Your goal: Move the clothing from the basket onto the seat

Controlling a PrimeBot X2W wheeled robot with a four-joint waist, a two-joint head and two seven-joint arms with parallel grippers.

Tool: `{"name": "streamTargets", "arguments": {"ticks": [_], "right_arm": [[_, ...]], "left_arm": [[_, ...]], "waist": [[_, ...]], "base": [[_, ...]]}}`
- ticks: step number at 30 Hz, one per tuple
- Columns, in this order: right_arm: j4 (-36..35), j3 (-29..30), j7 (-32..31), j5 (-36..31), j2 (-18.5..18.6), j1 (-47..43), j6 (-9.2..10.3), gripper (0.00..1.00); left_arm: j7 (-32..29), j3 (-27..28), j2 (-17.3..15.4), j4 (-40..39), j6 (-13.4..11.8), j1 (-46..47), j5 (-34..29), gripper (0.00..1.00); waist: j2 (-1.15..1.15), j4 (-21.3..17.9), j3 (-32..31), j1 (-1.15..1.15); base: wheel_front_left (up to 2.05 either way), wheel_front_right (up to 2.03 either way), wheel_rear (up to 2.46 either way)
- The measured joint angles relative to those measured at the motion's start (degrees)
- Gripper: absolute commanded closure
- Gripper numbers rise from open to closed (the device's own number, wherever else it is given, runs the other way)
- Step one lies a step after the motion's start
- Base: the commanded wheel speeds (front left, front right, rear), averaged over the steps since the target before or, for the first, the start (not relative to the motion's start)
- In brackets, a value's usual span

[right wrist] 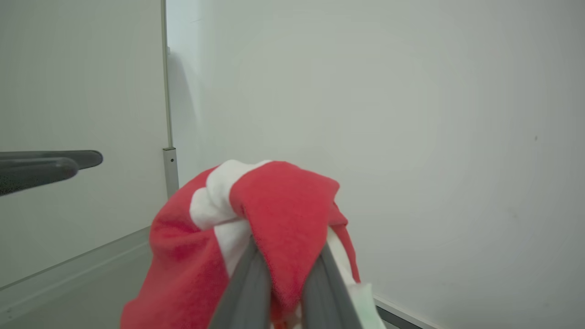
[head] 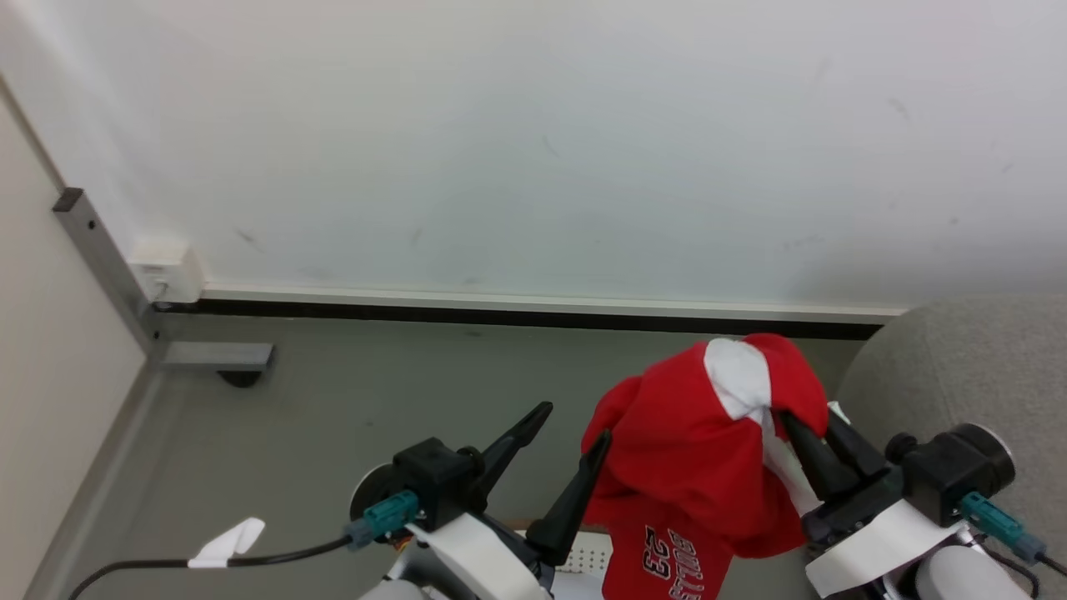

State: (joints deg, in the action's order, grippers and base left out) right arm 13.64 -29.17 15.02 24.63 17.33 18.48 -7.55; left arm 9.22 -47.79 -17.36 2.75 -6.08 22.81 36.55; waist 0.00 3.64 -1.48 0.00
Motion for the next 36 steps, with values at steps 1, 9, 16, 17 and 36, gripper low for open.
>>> {"name": "streamTargets", "arguments": {"ticks": [1, 9, 16, 17, 36], "right_arm": [[-0.56, 0.91, 0.00, -0.35, 0.36, 0.01, 0.00, 1.00], [-5.22, 7.03, -0.36, -2.91, 2.08, -0.38, 0.00, 1.00], [-10.06, 11.40, -1.60, -4.64, 2.38, -1.26, 0.00, 1.00], [-10.61, 11.84, -1.80, -4.74, 2.35, -1.43, 0.00, 1.00], [-15.24, 13.88, -2.91, -6.01, 2.72, -1.87, -0.01, 1.00]], "left_arm": [[0.13, 0.07, -0.05, -0.10, -0.03, 0.03, -0.09, 0.00], [1.71, -0.20, -0.10, -0.55, 0.22, 1.03, -1.22, 0.00], [2.38, -1.07, -0.33, -0.07, 1.08, 2.01, -2.77, 0.00], [2.41, -1.16, -0.36, 0.02, 1.12, 2.10, -2.81, 0.00], [2.90, -3.83, 0.70, 2.76, 2.29, 3.40, -3.86, 0.00]], "waist": [[0.00, -0.83, 0.16, 0.00], [0.00, -8.49, 1.59, 0.00], [0.00, -15.74, 2.60, 0.00], [0.00, -16.77, 2.71, 0.00], [0.00, -27.60, 4.65, 0.00]], "base": [[0.00, 0.00, 0.00], [0.00, 0.00, 0.00], [0.00, 0.00, 0.00], [0.00, 0.00, 0.00], [0.00, 0.00, 0.00]]}}
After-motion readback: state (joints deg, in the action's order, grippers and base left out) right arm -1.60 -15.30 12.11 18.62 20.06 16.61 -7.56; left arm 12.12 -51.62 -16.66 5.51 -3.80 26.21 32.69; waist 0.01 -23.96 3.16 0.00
